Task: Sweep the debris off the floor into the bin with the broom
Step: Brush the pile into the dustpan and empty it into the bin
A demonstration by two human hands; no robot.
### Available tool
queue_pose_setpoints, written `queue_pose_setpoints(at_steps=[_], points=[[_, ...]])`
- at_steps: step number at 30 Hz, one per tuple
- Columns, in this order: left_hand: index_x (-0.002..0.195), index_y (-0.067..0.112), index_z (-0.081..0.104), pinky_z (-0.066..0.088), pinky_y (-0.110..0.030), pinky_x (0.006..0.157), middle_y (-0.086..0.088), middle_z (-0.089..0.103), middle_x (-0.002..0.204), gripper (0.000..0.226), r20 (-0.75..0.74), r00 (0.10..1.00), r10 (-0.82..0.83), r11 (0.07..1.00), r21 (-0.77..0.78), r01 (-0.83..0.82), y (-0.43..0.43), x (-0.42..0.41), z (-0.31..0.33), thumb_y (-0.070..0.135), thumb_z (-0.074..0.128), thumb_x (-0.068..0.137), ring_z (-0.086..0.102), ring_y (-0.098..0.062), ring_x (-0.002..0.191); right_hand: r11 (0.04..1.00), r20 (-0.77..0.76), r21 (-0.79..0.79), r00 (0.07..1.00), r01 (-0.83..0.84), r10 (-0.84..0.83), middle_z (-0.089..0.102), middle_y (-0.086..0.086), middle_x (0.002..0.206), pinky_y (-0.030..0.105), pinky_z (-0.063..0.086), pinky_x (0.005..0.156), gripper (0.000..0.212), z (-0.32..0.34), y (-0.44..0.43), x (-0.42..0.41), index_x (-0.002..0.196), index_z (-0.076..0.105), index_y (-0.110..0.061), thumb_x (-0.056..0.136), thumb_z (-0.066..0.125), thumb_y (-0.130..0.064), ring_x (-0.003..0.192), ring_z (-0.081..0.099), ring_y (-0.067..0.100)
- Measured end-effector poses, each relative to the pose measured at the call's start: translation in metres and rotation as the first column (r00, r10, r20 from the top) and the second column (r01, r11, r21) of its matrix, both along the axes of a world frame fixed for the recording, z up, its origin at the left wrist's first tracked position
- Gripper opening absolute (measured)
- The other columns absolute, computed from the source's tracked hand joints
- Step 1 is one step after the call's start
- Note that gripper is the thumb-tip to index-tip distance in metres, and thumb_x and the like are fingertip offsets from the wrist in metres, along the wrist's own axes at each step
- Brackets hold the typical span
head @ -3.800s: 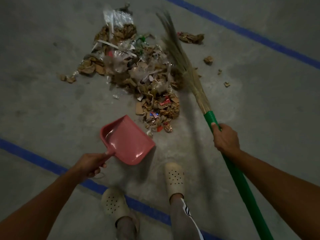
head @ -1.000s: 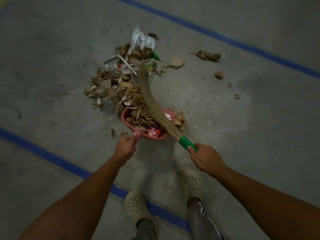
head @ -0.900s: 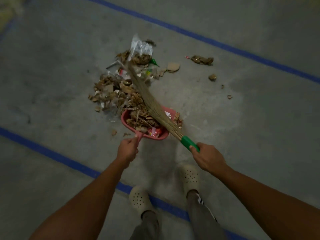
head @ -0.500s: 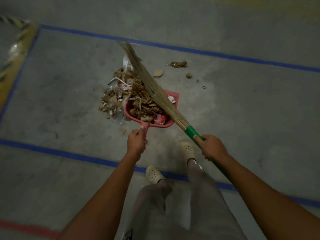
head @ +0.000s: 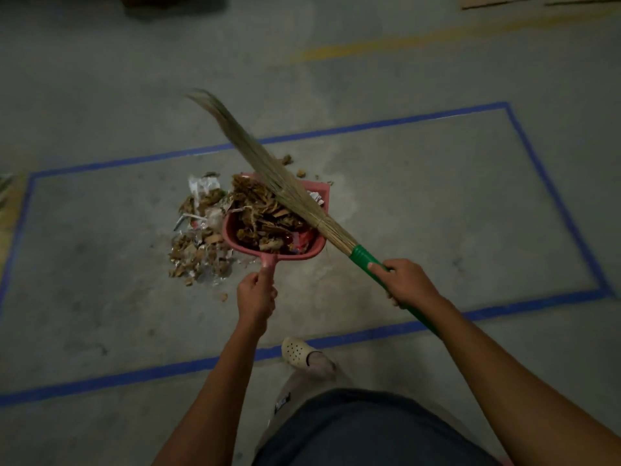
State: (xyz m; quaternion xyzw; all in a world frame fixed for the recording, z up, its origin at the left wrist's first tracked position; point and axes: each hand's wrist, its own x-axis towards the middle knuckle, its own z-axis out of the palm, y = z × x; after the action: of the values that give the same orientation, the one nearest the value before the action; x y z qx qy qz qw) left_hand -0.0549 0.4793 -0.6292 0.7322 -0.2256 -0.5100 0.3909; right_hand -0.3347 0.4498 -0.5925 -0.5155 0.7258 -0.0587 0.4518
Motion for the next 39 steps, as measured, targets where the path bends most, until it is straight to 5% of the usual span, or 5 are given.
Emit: queue_pose_setpoints(at_steps=[11, 18, 26, 35, 39], points=[[0.081, 0.007, 0.056, 0.024, -0.021, 0.037, -0.005, 0.044, 0.059, 0.043, -0.026, 0.964, -0.263, 0.962, -0.087, 0.260, 0.055, -0.182, 0.031, 0.047, 0.059, 0.096, 0.033, -0.012, 0.042, 0.962, 0.013, -0.087, 0.966, 0.259, -0.259, 0.064, 0.006, 0.060, 0.025, 0.047, 0.039, 0.049, 0.023, 0.138, -0.179, 0.082, 0.065, -0.007, 0.092, 0.056, -0.055, 0.040, 0.058, 0.011], [0.083, 0.005, 0.056, 0.027, -0.023, 0.035, -0.004, 0.047, 0.057, 0.037, -0.028, 0.865, -0.501, 0.862, -0.106, 0.496, 0.073, -0.312, 0.046, 0.037, 0.052, 0.102, 0.035, -0.011, 0.040, 0.843, 0.054, -0.116, 0.850, 0.526, -0.524, 0.063, 0.008, 0.062, 0.029, 0.048, 0.043, 0.046, 0.043, 0.226, -0.286, 0.085, 0.064, -0.007, 0.093, 0.057, -0.052, 0.046, 0.058, 0.017], [0.079, 0.006, 0.054, 0.027, -0.020, 0.036, -0.003, 0.046, 0.053, 0.036, -0.016, 0.635, -0.773, 0.628, -0.163, 0.761, 0.064, -0.466, 0.058, 0.033, 0.052, 0.102, 0.037, -0.012, 0.041, 0.608, 0.047, -0.181, 0.624, 0.773, -0.780, 0.062, 0.006, 0.057, 0.024, 0.043, 0.038, 0.045, 0.051, 0.300, -0.375, 0.082, 0.064, -0.007, 0.094, 0.056, -0.050, 0.041, 0.055, 0.012], [0.077, 0.004, 0.054, 0.027, -0.021, 0.036, -0.008, 0.044, 0.055, 0.038, -0.013, 0.249, -0.968, 0.246, -0.212, 0.946, 0.054, -0.643, 0.046, 0.034, 0.054, 0.101, 0.035, -0.014, 0.042, 0.265, -0.002, -0.240, 0.272, 0.934, -0.962, 0.065, 0.012, 0.064, 0.038, 0.050, 0.049, 0.043, 0.039, 0.354, -0.459, 0.072, 0.059, -0.012, 0.092, 0.057, -0.051, 0.054, 0.063, 0.025], [0.069, 0.007, 0.050, 0.028, -0.022, 0.038, -0.005, 0.043, 0.052, 0.043, -0.005, 0.077, -0.997, 0.076, -0.235, 0.969, 0.064, -0.711, 0.041, 0.035, 0.055, 0.101, 0.036, -0.015, 0.041, 0.092, -0.026, -0.277, 0.089, 0.956, -0.996, 0.051, -0.003, 0.055, 0.030, 0.038, 0.050, 0.052, 0.033, 0.379, -0.478, 0.062, 0.050, -0.018, 0.081, 0.051, -0.066, 0.050, 0.052, 0.013]])
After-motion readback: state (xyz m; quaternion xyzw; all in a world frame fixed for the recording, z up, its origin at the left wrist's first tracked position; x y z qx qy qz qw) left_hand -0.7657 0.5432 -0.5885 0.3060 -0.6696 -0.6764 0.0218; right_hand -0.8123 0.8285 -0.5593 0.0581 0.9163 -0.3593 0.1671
